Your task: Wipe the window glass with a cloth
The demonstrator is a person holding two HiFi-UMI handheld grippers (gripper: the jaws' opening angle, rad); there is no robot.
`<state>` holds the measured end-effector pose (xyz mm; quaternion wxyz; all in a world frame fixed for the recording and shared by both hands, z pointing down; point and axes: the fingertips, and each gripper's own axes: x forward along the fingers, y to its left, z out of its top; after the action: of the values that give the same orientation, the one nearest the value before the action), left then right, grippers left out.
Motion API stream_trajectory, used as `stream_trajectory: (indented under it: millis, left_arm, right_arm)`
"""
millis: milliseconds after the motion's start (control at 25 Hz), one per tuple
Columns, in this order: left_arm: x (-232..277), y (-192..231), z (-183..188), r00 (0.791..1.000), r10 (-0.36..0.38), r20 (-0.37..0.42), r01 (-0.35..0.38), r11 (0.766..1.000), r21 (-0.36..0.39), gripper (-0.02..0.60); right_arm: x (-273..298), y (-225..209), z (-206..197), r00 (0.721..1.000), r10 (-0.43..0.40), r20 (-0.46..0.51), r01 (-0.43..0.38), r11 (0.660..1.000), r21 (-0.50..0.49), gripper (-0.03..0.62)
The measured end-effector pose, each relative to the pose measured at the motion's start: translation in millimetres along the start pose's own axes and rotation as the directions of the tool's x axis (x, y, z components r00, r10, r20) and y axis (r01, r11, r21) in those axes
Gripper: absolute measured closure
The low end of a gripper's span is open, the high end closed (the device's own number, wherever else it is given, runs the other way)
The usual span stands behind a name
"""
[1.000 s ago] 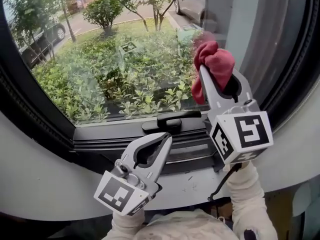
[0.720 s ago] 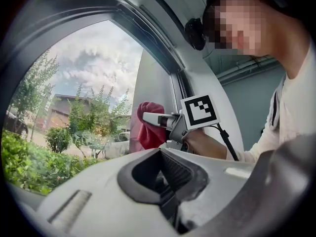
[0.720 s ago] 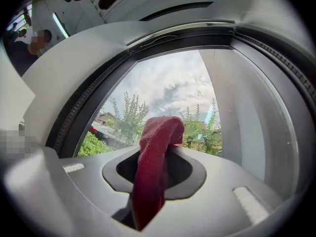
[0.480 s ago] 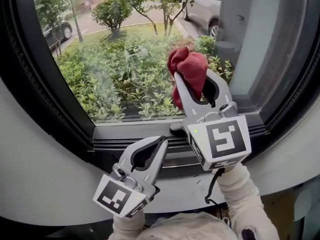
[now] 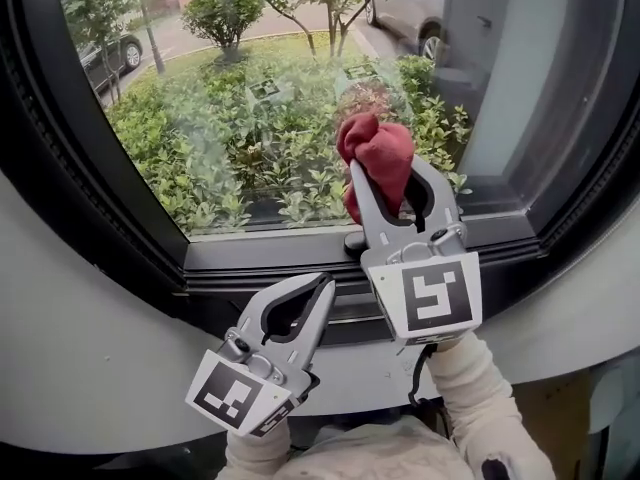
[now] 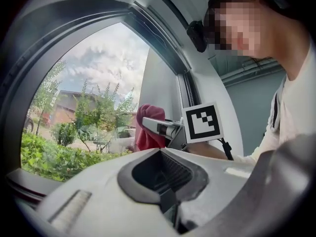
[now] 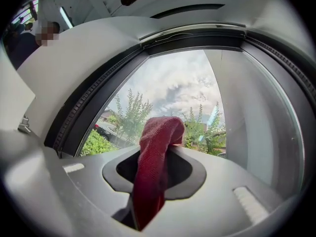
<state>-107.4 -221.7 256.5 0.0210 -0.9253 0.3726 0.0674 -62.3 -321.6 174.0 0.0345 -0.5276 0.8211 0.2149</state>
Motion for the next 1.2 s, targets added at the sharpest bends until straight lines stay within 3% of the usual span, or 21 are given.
stream_trajectory:
  millis: [240, 1000, 1200]
  left_arm:
    - [16.3, -12.1, -9.1, 1.000, -0.020, -0.007, 0.020, 1.000, -0.005, 0.581]
    - [142.6, -110.1, -11.4, 0.986, -0.164, -0.015, 0.164, 0.986, 0.028, 0.581]
    - [159.2, -124.2, -12.5, 0.981, -0.191, -0.018, 0.192, 0.981, 0.037, 0.581]
  right_arm:
    - [-10.7, -28.7, -9.4, 0.999, -0.036, -0.009, 0.036, 0.999, -0.002, 0.468]
    - [-91.4, -224.7, -42.3, 0.976, -0.215, -0.043, 0.213, 0.976, -0.050, 0.467]
    - [-102.1, -247.3, -47.3, 0.971, -0.235, -0.041, 0.233, 0.972, -0.031, 0.467]
